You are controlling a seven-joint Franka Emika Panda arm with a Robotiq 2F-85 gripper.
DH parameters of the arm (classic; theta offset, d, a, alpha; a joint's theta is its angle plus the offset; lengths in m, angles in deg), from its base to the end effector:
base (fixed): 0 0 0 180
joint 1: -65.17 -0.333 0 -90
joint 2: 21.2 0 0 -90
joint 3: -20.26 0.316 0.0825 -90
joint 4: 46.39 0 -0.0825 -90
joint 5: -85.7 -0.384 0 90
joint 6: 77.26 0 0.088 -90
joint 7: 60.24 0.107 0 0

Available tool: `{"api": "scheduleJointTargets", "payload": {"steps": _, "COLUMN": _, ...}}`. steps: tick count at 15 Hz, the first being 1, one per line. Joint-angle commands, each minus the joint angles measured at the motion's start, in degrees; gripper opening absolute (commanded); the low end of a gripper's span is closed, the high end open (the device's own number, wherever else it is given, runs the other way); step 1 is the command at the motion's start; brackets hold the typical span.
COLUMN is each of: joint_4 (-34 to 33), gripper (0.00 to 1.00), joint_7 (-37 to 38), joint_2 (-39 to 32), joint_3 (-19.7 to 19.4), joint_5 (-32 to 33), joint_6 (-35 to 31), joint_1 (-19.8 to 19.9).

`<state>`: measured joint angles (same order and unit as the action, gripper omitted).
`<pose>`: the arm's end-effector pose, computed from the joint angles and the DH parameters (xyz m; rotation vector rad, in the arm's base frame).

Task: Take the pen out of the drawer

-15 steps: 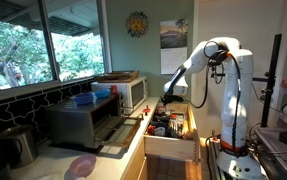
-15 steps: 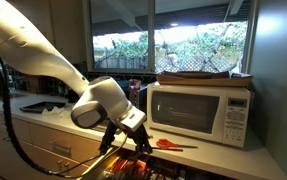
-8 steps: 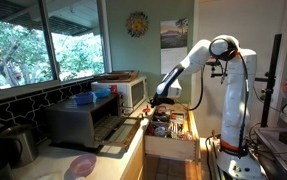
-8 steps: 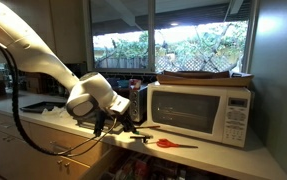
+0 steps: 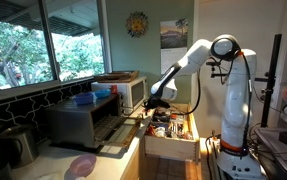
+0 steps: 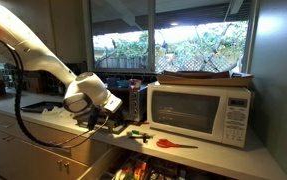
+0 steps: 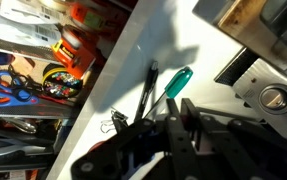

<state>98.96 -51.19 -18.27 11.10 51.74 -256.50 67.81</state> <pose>0.4685 -0.1474 0.3562 -2.5005 1.2964 -0.8995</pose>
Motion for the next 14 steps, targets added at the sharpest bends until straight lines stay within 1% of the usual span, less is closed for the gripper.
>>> {"api": "scheduleJointTargets", "payload": {"steps": 1, "joint_4": -1.9, "gripper": 0.03, "joint_7": -1.6, "joint_2": -3.5, "joint_3": -0.1, "joint_5": -5.1, "joint_6": -1.0, "joint_1": -1.7}}
{"api": "scheduleJointTargets", "payload": {"steps": 3, "joint_4": -3.2, "gripper": 0.03, "joint_7": -2.8, "joint_2": -5.1, "joint_3": 0.3, "joint_5": -7.5, "joint_6": -0.8, "joint_1": -2.2}}
{"api": "scheduleJointTargets", "payload": {"steps": 4, "joint_4": -3.9, "gripper": 0.03, "joint_7": -3.1, "joint_2": -6.6, "joint_3": 0.6, "joint_5": -8.5, "joint_6": -2.2, "joint_1": -2.2}}
{"api": "scheduleJointTargets", "payload": {"steps": 5, "joint_4": -4.6, "gripper": 0.03, "joint_7": -3.5, "joint_2": -7.7, "joint_3": 0.9, "joint_5": -9.5, "joint_6": -3.5, "joint_1": -2.1}}
{"api": "scheduleJointTargets", "payload": {"steps": 8, "joint_4": -7.8, "gripper": 0.03, "joint_7": -4.3, "joint_2": -10.8, "joint_3": 1.9, "joint_5": -11.3, "joint_6": -4.0, "joint_1": -0.5}}
{"api": "scheduleJointTargets", "payload": {"steps": 12, "joint_4": -10.2, "gripper": 0.03, "joint_7": -4.5, "joint_2": -14.7, "joint_3": 2.6, "joint_5": -10.9, "joint_6": -4.4, "joint_1": 0.8}}
{"api": "scheduleJointTargets", "payload": {"steps": 14, "joint_4": -10.2, "gripper": 0.03, "joint_7": -3.6, "joint_2": -16.2, "joint_3": 1.9, "joint_5": -9.9, "joint_6": -4.5, "joint_1": 0.6}}
